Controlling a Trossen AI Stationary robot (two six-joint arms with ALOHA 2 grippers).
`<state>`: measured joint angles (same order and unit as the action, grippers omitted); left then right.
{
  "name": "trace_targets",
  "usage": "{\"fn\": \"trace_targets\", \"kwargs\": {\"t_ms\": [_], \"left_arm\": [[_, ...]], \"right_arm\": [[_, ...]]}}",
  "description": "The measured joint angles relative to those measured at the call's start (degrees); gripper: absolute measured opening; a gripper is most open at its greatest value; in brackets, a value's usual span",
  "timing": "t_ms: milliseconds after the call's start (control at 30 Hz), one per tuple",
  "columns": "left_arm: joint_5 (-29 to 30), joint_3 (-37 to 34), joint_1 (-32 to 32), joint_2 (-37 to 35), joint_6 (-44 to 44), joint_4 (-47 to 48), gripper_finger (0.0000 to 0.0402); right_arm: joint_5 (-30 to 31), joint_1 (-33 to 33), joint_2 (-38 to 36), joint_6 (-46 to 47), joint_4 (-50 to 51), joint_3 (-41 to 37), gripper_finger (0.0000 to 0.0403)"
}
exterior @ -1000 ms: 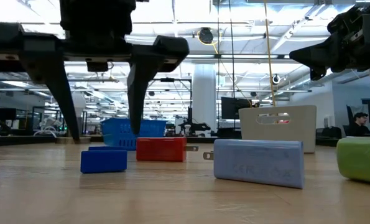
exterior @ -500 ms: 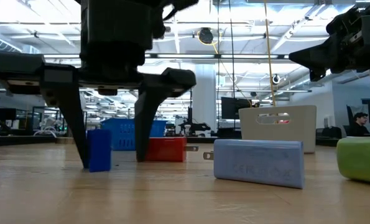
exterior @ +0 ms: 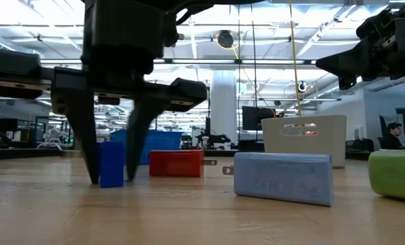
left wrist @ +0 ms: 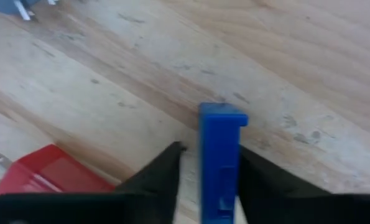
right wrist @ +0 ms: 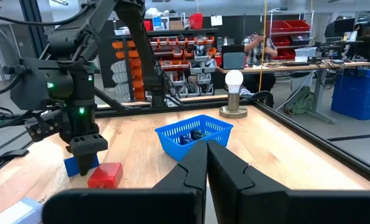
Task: Pick & Place Office items
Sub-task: Put the blue digital clock into the blue bin
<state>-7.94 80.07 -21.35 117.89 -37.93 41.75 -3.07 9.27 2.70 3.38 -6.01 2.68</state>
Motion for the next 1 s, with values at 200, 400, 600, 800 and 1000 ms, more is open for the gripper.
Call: {"fn": "trace_targets", "kwargs": {"t_ms": [200, 400, 600, 800, 1000], "left_arm": [[0.60, 0.02, -1.17, -0.58, 3.13, 1.74, 0.0042], [1.35, -0.26, -2.46, -4.68, 7.28, 3.53, 0.0048], [0.42, -0.61, -1.92, -13.55, 12.15, 5.33, 0.0045], [-3.89, -9.08, 0.29, -28.68, 14.23, -0.54, 0.0045], [-1.60, -27.80, 3.57, -47.78, 20.36, -17.07, 0.0045]], "right_arm": [[0.00, -0.01, 0.00, 0.00, 0.01, -0.01, 0.0004], [0.00, -0.01, 0.13, 0.33, 0.07, 0.00, 0.0004], [0.00, -0.01, 0.61, 0.46, 0.01, 0.00, 0.0004], [-0.02, -0.01, 0.66, 0.46, 0.12, 0.00, 0.0004], [-0.09, -0.01, 0.84, 0.47, 0.30, 0.00, 0.0004]]}}
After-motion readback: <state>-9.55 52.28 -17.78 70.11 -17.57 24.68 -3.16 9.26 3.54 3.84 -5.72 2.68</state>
